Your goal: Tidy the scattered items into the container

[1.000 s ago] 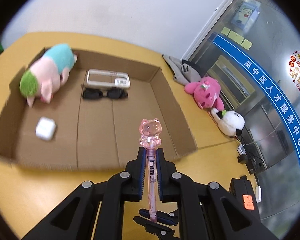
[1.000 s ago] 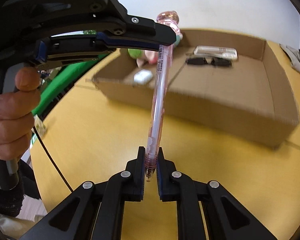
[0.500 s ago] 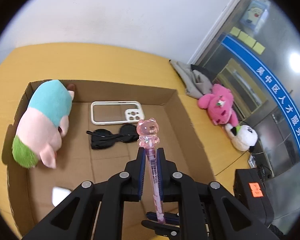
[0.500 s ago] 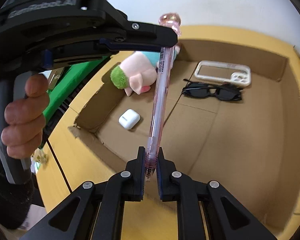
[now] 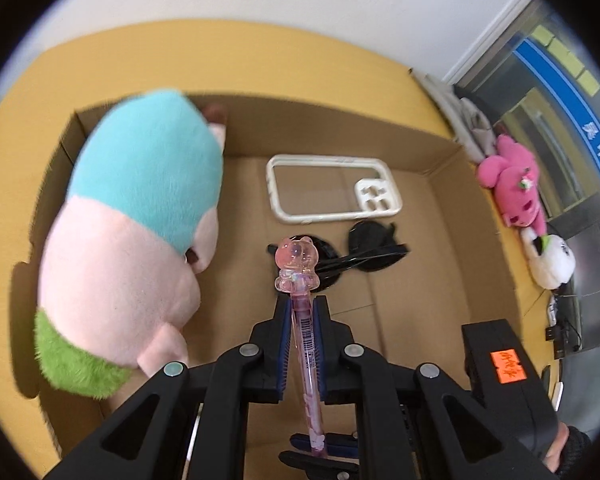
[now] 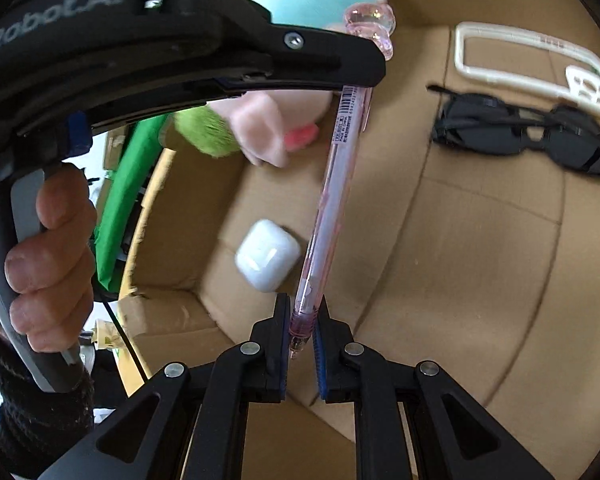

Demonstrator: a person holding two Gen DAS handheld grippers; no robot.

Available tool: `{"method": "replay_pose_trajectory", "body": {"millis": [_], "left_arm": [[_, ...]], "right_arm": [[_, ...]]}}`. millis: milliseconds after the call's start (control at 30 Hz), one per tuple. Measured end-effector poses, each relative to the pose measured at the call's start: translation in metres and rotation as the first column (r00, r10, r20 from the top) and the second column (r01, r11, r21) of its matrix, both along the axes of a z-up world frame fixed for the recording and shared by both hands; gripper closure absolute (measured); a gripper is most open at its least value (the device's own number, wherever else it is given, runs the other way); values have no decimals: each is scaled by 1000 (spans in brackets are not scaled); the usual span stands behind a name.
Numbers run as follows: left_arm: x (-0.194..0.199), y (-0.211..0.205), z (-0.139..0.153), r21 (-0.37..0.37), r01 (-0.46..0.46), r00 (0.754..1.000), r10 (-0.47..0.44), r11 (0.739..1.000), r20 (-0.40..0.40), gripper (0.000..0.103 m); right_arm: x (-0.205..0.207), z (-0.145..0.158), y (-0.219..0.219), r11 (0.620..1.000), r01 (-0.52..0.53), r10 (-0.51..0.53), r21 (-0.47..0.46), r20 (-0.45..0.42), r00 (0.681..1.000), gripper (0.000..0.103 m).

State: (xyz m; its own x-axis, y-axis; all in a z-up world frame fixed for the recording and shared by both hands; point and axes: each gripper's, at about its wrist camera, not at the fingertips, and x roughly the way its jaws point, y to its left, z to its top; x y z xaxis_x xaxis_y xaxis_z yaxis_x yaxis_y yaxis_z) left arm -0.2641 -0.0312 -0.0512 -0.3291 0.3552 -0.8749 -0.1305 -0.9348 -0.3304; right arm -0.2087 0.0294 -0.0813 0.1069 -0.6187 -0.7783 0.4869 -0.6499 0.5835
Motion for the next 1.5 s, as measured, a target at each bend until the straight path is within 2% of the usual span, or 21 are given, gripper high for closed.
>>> {"method": "replay_pose_trajectory", "body": {"millis": [300, 400, 500, 567, 633, 700, 733, 800, 867, 933, 967, 1000, 1100, 1167, 1233, 1300, 1400, 1500], "left_arm": [[-9, -2, -40, -36, -28, 996, 31, 999, 84, 92], [-9, -2, -43, -39, -29, 996, 32, 999, 81, 92], [-7, 0, -47, -89, -19, 996, 27, 996, 87, 94], [-5, -1, -49, -92, -21, 996, 28, 996, 82, 94], [-3, -2, -48, -91, -30, 997, 37, 995, 74, 94], [-1, -4, -42, -87, -44, 998, 49, 995, 48, 93], [1, -4, -37, -85, -42, 998, 45, 996, 34, 91], [7, -3, -25, -78, -36, 999, 36, 996, -1, 79], [17, -3, -5, -53, -43, 998, 41, 998, -53, 57], [30, -5, 14, -43, -61, 993, 57, 997, -105, 45], [39, -6, 25, -38, -73, 989, 67, 997, -134, 43], [50, -6, 36, -37, -81, 983, 74, 996, -170, 42], [88, -9, 65, -73, -133, 955, 108, 988, -278, 36], [119, -16, 77, -70, -197, 926, 162, 978, -340, 24], [143, -20, 80, -78, -250, 908, 206, 965, -366, 24], [165, -17, 78, -134, -291, 894, 218, 947, -392, 24], [192, -12, 73, -215, -337, 881, 227, 916, -414, 24], [219, -9, 69, -211, -364, 867, 247, 907, -433, 24]], "right_arm": [[-4, -14, -7, 999, -4, 0, 49, 82, 997, 88], [-3, -13, -9, 998, -16, 12, 53, 84, 996, 88], [-4, -14, -7, 999, -3, -1, 37, 102, 995, 86], [-2, -12, -6, 1000, -2, -1, 24, 101, 995, 71], [2, -6, -6, 1000, -7, 6, 16, 86, 996, 41], [5, 0, -2, 999, -7, 5, 44, 48, 999, 29], [6, 3, 2, 999, 0, -2, 49, 36, 999, 29], [7, 9, 13, 999, 22, -22, 46, 14, 1000, 29], [12, 21, 25, 997, 51, -48, 58, -45, 998, 28], [19, 37, 37, 995, 78, -69, 70, -118, 991, 19], [25, 47, 43, 993, 92, -80, 71, -161, 984, 15], [30, 56, 48, 992, 103, -86, 71, -205, 975, 9], [45, 84, 66, 988, 131, -92, 84, -362, 928, 4], [64, 95, 74, 984, 151, -91, 98, -454, 886, 0], [60, 103, 79, 978, 180, -103, 101, -515, 851, 0], [75, 104, 86, 972, 219, -141, 84, -537, 832, 0], [88, 100, 108, 961, 273, -204, 51, -537, 818, 0], [103, 97, 122, 947, 316, -241, 55, -530, 813, 0]]}}
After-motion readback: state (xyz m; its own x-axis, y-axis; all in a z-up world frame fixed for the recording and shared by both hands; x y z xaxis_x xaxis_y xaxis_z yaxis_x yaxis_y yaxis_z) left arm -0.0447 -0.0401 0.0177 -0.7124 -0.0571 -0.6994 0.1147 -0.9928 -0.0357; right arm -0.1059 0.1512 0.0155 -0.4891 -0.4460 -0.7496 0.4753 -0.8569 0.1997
